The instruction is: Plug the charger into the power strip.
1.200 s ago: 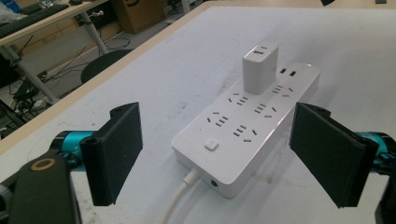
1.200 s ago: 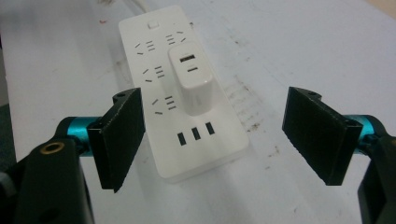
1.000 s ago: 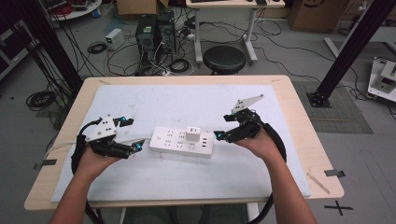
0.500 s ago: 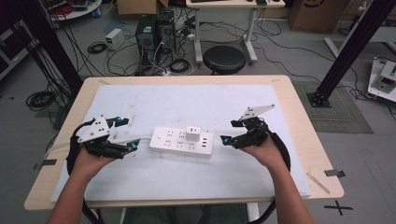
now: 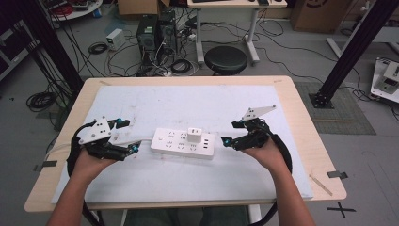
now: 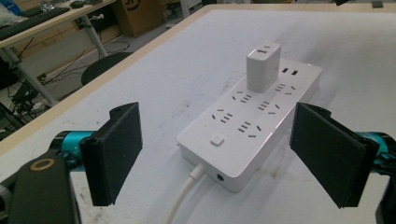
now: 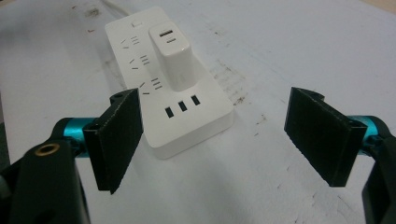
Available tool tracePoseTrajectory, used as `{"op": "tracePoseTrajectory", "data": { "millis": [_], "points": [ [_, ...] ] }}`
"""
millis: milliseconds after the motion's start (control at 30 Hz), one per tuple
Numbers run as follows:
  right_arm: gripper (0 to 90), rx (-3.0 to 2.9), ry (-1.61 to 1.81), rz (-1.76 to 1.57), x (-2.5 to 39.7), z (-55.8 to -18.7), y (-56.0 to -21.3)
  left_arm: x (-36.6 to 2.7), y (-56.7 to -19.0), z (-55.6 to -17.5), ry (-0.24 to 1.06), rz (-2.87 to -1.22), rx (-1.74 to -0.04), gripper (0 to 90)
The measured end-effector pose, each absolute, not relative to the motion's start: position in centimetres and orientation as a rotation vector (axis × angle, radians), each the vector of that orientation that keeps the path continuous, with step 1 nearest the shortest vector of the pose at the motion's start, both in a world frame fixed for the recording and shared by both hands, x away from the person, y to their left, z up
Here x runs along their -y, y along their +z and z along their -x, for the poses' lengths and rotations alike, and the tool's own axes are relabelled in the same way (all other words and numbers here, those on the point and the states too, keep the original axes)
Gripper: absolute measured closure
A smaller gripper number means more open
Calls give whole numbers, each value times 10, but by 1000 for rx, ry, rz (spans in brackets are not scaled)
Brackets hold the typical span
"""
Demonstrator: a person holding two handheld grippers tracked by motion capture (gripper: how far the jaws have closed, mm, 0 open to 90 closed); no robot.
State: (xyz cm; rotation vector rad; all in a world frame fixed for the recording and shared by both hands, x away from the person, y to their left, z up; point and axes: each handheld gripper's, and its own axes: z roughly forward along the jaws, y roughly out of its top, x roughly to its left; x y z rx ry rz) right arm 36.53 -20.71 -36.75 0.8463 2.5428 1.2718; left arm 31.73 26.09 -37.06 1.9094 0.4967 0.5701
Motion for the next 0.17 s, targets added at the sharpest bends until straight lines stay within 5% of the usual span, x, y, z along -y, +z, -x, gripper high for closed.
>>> {"op": "tracePoseTrajectory", "data": {
  "millis": [167],
  "points": [
    [198, -2538, 1271, -838, 207, -364, -366, -260, -371, -318, 576, -1921, -494, 171]
  ]
}}
